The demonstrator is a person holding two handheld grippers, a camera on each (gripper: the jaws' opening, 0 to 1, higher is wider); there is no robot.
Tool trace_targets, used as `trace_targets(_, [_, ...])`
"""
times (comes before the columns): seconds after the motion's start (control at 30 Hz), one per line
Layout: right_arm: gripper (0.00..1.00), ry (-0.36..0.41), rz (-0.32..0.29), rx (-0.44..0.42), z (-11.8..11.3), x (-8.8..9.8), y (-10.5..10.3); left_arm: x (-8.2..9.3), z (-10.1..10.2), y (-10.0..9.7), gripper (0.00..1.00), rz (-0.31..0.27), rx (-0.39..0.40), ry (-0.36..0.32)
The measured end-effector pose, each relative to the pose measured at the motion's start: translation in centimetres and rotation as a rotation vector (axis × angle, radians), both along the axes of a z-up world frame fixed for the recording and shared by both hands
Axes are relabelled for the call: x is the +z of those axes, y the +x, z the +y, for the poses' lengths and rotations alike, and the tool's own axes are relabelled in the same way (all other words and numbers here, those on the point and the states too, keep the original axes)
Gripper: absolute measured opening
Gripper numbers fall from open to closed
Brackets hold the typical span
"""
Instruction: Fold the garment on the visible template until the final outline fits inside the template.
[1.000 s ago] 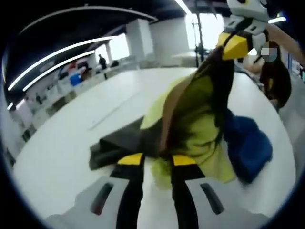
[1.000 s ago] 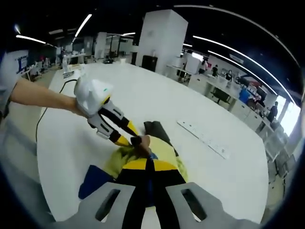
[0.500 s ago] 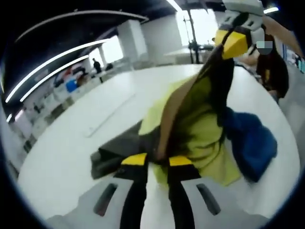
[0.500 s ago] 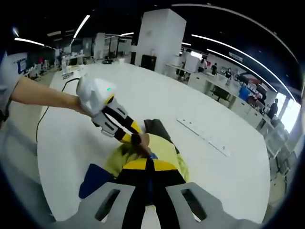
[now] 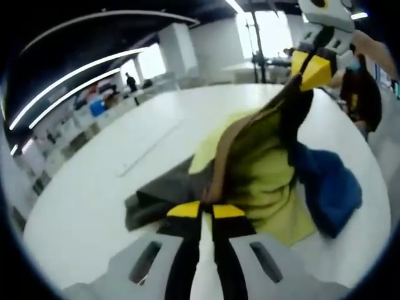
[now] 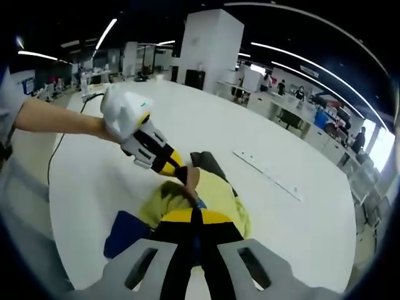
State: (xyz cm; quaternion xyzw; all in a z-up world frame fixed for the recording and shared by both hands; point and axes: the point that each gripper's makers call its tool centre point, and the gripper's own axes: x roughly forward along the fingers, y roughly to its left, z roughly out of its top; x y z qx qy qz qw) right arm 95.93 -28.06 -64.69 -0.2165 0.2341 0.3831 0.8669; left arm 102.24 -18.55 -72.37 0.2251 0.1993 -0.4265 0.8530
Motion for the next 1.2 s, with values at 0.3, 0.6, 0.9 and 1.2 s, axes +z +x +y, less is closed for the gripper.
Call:
trace_targets(0.3, [0.02, 0.003, -0.005, -0.010, -0.3, 0.2, 0.0, 1.5, 0.4, 0.0, 0.00, -0.030, 0.024, 0.002])
trace_targets(0.6, [0.02, 0.015, -0.002, -0.034, -0.6, 0.3, 0.1, 3.1, 0.8, -0.3, 0.00, 0.003, 0.076, -0.040])
trace_targets(0.9, [0.02, 0.033, 0.006, -0.049, -0.6, 0.3, -0.2, 4.3, 1.2, -1.3, 0.00, -0.004, 0.095, -0.045])
trace_targets(1.2, [0.02, 0.051, -0.017, -0.069, -1.0, 1.4, -0.1, 6.5, 1.8, -1.8, 0.00, -0.039, 0.110, -0.046])
